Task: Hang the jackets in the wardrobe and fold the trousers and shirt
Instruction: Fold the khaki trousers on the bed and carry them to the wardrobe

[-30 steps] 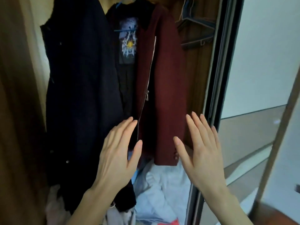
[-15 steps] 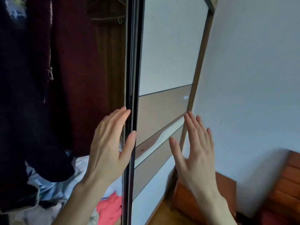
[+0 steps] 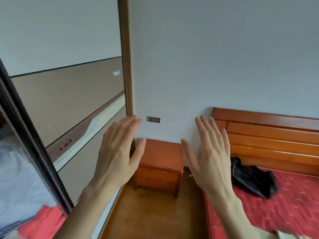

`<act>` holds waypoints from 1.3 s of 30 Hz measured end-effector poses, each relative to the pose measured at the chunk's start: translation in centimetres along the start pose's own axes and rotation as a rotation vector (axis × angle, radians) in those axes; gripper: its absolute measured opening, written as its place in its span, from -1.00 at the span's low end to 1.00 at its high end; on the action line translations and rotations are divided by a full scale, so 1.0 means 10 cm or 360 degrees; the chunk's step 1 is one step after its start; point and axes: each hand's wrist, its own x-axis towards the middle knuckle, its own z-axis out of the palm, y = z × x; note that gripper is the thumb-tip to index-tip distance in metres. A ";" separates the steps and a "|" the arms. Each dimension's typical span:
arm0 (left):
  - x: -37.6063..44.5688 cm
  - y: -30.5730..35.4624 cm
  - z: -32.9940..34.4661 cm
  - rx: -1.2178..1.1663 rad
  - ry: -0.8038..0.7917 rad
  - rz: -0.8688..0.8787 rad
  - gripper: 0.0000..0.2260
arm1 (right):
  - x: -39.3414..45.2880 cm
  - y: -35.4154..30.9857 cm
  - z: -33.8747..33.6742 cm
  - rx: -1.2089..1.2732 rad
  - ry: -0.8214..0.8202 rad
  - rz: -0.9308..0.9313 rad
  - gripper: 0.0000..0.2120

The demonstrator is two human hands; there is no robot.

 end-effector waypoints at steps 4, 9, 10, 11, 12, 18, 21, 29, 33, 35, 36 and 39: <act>0.08 0.49 0.56 -0.0083 -0.0147 0.0055 -0.50 | -0.18 0.62 -0.21 -0.0197 -0.0023 0.0129 -0.36; 0.11 0.99 1.16 -0.0175 -0.0291 0.0121 -0.50 | -0.41 1.20 -0.47 -0.0305 -0.0024 0.0275 -0.38; 0.13 1.06 1.28 -0.0194 -0.0318 0.0146 -0.51 | -0.43 1.29 -0.51 -0.0323 -0.0016 0.0302 -0.39; 0.15 1.11 1.39 -0.0210 -0.0341 0.0177 -0.52 | -0.44 1.38 -0.55 -0.0341 -0.0004 0.0327 -0.39; 0.17 1.15 1.50 -0.0223 -0.0361 0.0208 -0.53 | -0.45 1.45 -0.57 -0.0359 0.0007 0.0350 -0.40; 0.35 1.37 2.15 -0.0345 -0.0492 0.0311 -0.50 | -0.55 1.88 -0.59 -0.0530 0.0023 0.0526 -0.40; 0.51 1.53 2.48 -0.0483 -0.0528 0.0390 -0.49 | -0.56 2.09 -0.56 -0.0637 0.0042 0.0631 -0.40; 1.05 1.84 3.41 -0.0866 -0.0639 0.0624 -0.52 | -0.44 2.57 -0.45 -0.0999 0.0035 0.0927 -0.40; 1.20 1.98 3.83 -0.1052 -0.0672 0.0768 -0.49 | -0.46 2.72 -0.39 -0.1162 0.0120 0.1080 -0.41; 1.23 2.10 4.00 -0.1132 -0.0687 0.0849 -0.49 | -0.53 2.78 -0.38 -0.1230 0.0151 0.1181 -0.41; 1.24 2.18 4.08 -0.1168 -0.0692 0.0894 -0.50 | -0.58 2.81 -0.40 -0.1258 0.0163 0.1234 -0.41; 1.21 2.47 4.26 -0.1280 -0.0734 0.0998 -0.53 | -0.74 2.89 -0.49 -0.1349 0.0190 0.1393 -0.40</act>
